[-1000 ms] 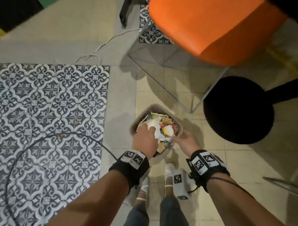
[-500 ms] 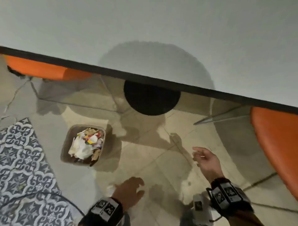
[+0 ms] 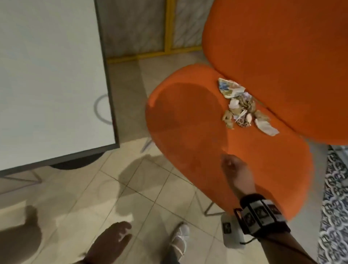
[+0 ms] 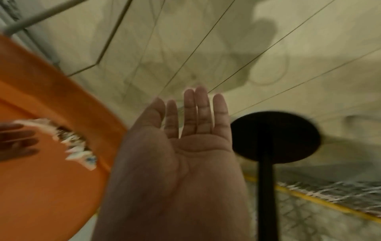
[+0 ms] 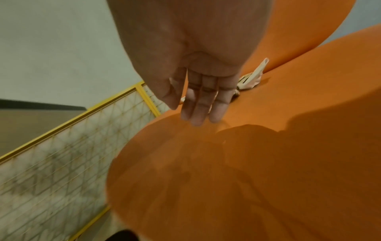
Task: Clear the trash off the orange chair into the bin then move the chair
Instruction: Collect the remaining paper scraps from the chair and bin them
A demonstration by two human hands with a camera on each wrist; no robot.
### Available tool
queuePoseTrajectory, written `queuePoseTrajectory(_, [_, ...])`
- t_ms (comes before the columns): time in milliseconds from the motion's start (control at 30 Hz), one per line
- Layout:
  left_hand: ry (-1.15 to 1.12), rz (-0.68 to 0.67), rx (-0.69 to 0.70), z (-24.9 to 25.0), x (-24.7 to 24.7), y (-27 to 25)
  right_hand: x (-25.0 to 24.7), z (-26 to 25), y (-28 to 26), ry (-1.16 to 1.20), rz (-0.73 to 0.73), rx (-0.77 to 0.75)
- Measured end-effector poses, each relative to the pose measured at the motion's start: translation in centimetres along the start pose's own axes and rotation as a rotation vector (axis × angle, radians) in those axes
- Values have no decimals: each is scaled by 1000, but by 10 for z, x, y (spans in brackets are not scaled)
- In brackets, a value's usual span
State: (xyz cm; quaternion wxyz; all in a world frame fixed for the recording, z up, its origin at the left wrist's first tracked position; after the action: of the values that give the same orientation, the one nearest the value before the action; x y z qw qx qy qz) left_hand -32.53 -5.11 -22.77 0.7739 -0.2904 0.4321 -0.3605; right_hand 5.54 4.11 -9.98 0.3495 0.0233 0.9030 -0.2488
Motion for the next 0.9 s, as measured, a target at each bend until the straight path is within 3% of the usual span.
queuePoseTrajectory(100, [-29,-22,93,129,-55,25,-43,20,29,29,61,56])
queuePoseTrajectory(267, [16,70,268,277,-109,114,-100,53,85,-106,246,84])
queuePoseTrajectory(433, [-33,260,391,389,-162,188,-131,72,146,-303,123,283])
queuePoseTrajectory(533, [152,321,394,444,-186,226,-132,74,175,-260,-18,353])
queuePoseTrajectory(700, [707,101,383,501,-205,289,-109,69,214,-299,-227,440])
queuePoseTrajectory(800, [945,-27,393,514,-206,314,-100,69,218,-375,-146,454])
queuePoseTrajectory(900, [991,-68,420,514,-202,326,-90,72,212,-353,-41,432])
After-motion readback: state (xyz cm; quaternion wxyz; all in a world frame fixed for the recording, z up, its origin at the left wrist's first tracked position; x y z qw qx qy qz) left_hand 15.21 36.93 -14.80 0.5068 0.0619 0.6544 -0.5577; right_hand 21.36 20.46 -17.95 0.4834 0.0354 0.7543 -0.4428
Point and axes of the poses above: each hand's wrist, its own y-axis towards the middle knuckle, its own x-axis out of the palm, z = x × y, the point moved 4 cm from there along y, towards the middle knuckle, and after that the axes turned 13 degrees about -z, right-handed, at the moved point
